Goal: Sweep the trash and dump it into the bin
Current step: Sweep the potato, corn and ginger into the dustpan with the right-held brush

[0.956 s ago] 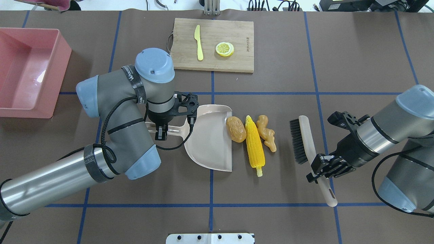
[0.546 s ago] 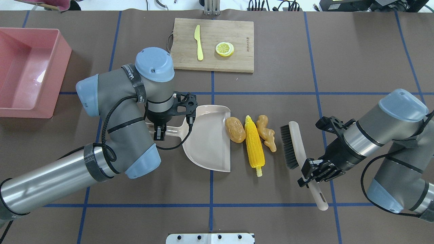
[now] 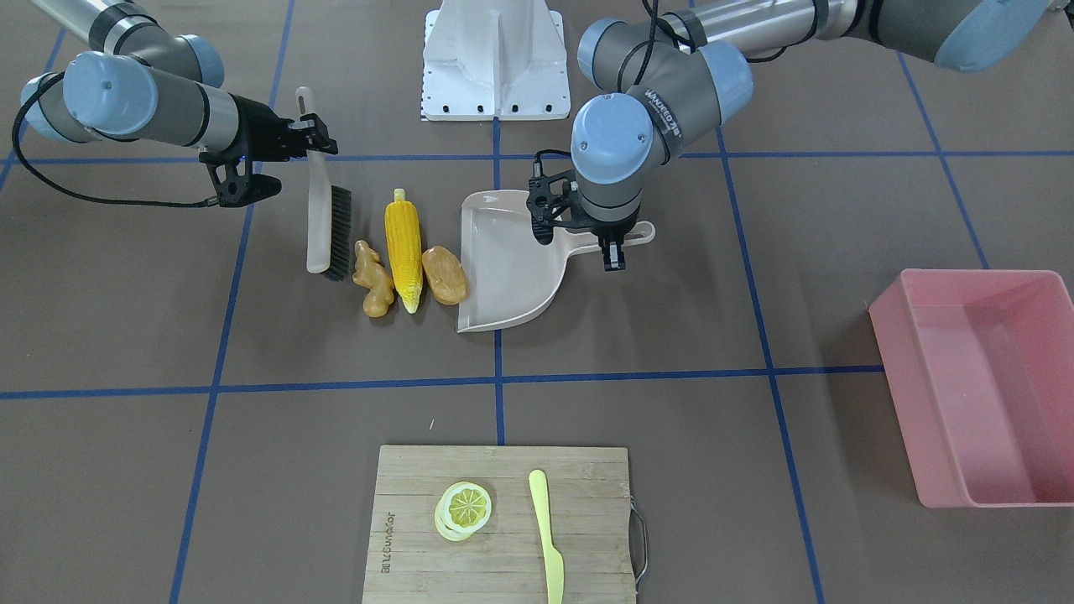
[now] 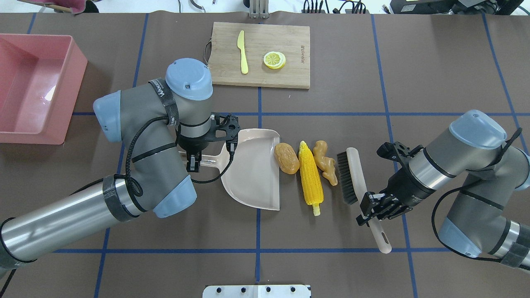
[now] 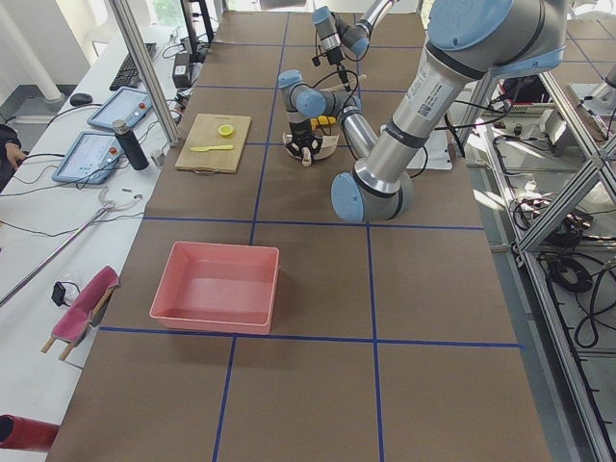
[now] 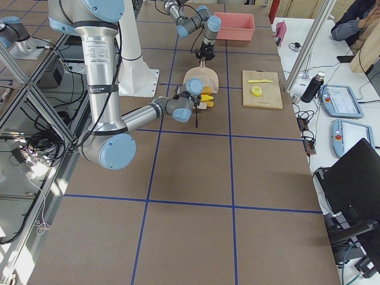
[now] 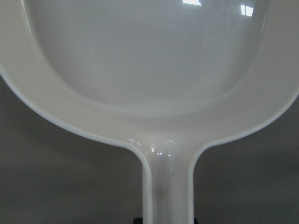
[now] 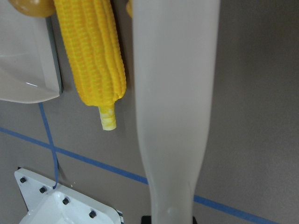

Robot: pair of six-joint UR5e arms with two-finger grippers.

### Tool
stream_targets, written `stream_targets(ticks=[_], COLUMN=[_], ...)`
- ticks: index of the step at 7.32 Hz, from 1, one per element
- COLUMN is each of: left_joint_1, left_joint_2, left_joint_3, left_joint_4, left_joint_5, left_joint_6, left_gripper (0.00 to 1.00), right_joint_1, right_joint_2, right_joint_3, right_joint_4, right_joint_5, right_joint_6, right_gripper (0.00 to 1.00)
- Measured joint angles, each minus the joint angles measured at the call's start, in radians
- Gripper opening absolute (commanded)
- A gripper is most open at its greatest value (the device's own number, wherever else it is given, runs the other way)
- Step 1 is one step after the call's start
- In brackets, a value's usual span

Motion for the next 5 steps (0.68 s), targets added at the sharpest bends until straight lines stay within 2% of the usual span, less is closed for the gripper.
stream_targets(ticks=[5], left_joint_1=[0.000], left_joint_2=[-0.020], left_joint_3=[0.027], left_joint_4=[-0.002], left_joint_5=[0.000], left_joint_6=[0.000], left_gripper=[0.00], right_joint_1=[-0.015], right_joint_2=[0.047], right_joint_3=[-0.047], right_joint_4=[0.000], right_joint_5=[-0.092], right_joint_6=[0.008], right_gripper=[0.00])
